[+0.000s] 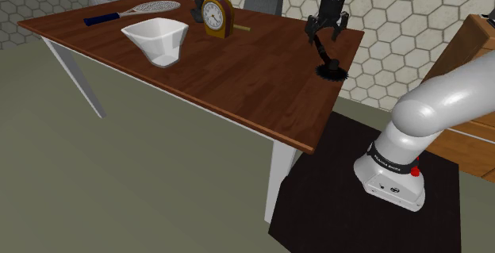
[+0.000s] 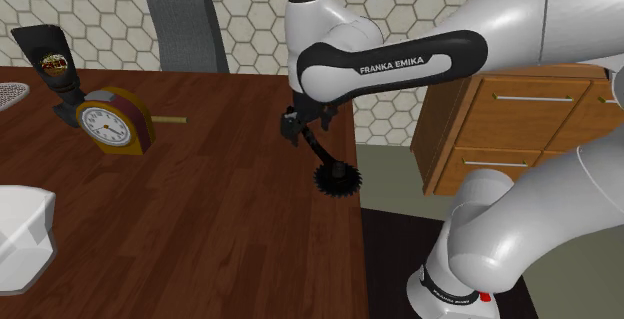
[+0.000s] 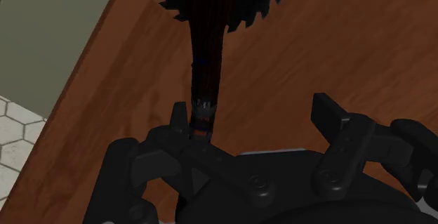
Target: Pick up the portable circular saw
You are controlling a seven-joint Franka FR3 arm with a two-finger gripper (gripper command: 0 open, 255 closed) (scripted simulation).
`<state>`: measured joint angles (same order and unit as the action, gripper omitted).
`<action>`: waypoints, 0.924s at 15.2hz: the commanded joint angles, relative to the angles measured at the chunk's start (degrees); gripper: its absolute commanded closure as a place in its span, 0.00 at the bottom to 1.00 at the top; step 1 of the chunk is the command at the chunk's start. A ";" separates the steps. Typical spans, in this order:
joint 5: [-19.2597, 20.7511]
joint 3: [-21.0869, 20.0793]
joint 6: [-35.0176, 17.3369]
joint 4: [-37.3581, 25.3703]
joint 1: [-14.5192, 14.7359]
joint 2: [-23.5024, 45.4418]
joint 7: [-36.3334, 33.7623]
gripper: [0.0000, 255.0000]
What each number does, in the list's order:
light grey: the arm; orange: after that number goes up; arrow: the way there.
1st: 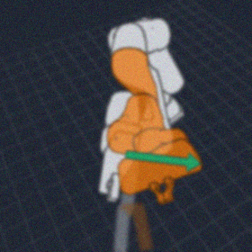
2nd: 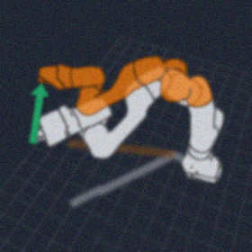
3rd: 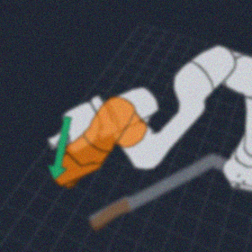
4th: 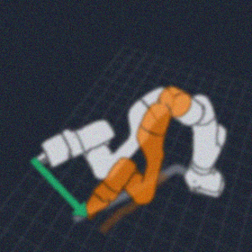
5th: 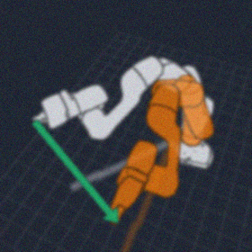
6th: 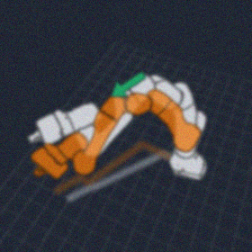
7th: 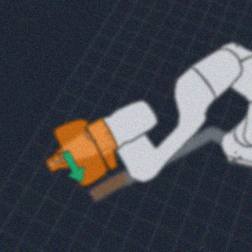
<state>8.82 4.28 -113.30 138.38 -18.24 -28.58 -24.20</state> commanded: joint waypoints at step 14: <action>1.25 2.55 -10.33 4.10 -4.24 5.83 -6.44 1.00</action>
<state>10.06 6.82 -123.50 142.38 -22.47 -22.77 -30.63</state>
